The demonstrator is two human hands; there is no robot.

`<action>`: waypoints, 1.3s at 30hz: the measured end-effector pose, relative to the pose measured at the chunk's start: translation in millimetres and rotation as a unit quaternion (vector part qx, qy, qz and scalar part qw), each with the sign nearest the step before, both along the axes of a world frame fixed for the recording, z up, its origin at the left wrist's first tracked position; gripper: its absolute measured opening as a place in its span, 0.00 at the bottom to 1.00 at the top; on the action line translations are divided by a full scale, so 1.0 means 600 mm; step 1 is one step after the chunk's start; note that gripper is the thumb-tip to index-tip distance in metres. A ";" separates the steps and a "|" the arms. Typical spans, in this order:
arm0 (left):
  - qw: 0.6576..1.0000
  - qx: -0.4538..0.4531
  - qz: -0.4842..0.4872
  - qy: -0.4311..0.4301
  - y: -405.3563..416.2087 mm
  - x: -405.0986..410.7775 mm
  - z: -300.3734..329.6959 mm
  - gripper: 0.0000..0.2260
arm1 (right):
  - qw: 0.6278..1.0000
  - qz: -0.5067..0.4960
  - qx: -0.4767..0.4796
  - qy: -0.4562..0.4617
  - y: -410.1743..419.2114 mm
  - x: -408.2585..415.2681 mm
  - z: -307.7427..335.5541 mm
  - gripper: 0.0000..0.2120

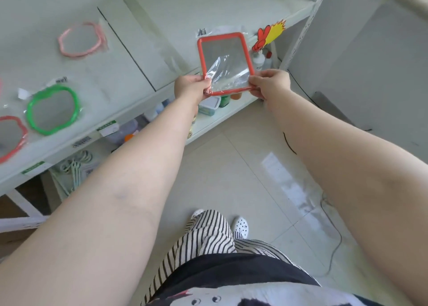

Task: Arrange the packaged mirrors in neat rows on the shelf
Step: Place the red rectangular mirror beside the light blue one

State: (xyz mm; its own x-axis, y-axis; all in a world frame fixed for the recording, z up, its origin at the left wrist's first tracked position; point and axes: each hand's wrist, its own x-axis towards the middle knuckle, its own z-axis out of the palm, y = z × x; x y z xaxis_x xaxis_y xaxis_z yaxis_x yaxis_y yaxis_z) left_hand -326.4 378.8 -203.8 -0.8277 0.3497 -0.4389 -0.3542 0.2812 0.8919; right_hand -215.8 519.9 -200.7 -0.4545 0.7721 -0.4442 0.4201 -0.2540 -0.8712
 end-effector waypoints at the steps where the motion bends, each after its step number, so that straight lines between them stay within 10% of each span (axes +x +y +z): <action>1: 1.000 -0.001 -0.001 0.000 0.018 -0.005 0.002 0.05 | 1.000 -0.004 0.000 0.004 0.018 -0.005 0.000 0.03; 20: 1.000 0.020 -0.008 -0.009 0.350 -0.185 0.009 0.05 | 1.000 -0.012 0.007 0.011 0.343 -0.174 0.030 0.07; 39: 0.965 0.028 0.262 -0.014 0.443 -0.286 0.006 0.12 | 0.972 0.231 -0.005 0.029 0.490 -0.404 0.030 0.10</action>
State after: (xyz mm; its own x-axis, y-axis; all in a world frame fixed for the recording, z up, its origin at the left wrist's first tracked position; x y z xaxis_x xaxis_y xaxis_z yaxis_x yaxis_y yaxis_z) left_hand -497.9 644.6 -200.3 -0.8851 -0.0894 -0.4568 -0.4593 0.0088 0.8882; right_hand -458.0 813.8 -182.8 -0.7766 0.4756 -0.4133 0.4413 -0.0575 -0.8955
